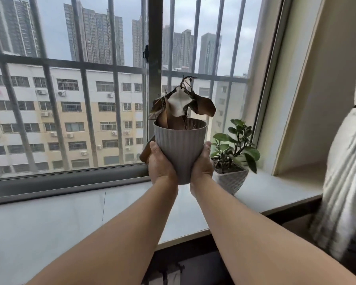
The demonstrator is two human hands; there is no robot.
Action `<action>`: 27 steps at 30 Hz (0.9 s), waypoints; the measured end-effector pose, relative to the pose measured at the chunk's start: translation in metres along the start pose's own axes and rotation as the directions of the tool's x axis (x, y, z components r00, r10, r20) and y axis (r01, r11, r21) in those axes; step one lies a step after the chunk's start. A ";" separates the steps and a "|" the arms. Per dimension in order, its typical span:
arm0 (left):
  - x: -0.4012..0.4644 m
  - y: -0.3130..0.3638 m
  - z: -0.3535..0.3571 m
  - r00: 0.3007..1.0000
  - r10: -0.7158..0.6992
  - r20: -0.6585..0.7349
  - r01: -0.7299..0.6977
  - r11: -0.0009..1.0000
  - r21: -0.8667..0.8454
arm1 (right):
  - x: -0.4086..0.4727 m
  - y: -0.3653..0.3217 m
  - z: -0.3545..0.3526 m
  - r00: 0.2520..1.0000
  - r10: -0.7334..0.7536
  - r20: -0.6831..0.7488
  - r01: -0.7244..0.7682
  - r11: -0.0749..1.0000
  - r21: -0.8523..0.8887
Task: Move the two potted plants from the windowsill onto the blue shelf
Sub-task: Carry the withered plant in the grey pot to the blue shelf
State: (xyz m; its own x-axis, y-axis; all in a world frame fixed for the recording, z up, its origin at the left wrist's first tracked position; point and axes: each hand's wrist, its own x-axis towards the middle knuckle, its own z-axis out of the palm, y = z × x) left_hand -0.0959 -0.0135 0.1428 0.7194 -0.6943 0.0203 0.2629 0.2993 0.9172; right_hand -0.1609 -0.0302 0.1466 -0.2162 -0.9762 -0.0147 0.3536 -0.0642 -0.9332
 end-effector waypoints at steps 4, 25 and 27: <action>-0.020 0.008 0.015 0.998 -0.040 0.038 0.041 0.999 -0.004 | -0.006 -0.026 -0.019 0.999 -0.016 -0.048 0.015 1.000 -0.023; -0.206 0.015 0.085 0.838 -0.183 0.514 0.162 0.983 0.087 | -0.094 -0.128 -0.195 0.894 -0.130 -0.429 0.126 0.991 -0.038; -0.235 0.015 0.094 0.808 -0.205 0.553 0.186 0.978 0.090 | -0.103 -0.142 -0.220 0.869 -0.138 -0.475 0.138 0.990 -0.035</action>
State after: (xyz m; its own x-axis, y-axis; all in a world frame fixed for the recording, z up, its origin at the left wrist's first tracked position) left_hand -0.3215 0.0921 0.1891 0.1717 -0.9839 0.0489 0.3328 0.1046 0.9372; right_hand -0.3893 0.1252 0.2018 -0.6686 -0.7416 -0.0549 0.2885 -0.1906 -0.9383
